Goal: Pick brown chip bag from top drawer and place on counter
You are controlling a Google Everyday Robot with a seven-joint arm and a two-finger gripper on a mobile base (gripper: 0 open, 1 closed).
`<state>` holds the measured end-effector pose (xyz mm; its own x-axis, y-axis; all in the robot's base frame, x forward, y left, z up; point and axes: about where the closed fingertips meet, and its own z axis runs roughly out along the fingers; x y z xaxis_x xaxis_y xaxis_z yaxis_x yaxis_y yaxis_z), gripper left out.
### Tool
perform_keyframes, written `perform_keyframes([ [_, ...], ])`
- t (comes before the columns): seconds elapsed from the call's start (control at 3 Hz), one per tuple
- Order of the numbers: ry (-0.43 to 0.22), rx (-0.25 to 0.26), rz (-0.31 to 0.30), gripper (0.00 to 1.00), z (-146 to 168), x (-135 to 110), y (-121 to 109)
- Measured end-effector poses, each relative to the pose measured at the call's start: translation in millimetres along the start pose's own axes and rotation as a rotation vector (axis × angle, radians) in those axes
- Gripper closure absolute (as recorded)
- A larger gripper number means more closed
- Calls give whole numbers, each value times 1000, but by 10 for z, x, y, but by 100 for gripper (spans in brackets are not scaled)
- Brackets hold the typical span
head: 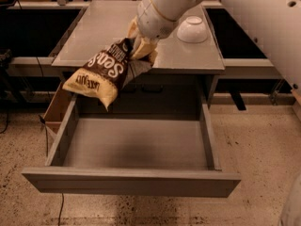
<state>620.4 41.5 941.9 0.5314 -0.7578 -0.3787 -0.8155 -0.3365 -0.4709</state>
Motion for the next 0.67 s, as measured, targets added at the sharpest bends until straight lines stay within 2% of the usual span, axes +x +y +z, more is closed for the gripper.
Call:
perform_keyframes([
  [0.33,-11,85,13,100,-181,212,-470],
  [0.67,-24,210,54,100,-353,421,-974],
])
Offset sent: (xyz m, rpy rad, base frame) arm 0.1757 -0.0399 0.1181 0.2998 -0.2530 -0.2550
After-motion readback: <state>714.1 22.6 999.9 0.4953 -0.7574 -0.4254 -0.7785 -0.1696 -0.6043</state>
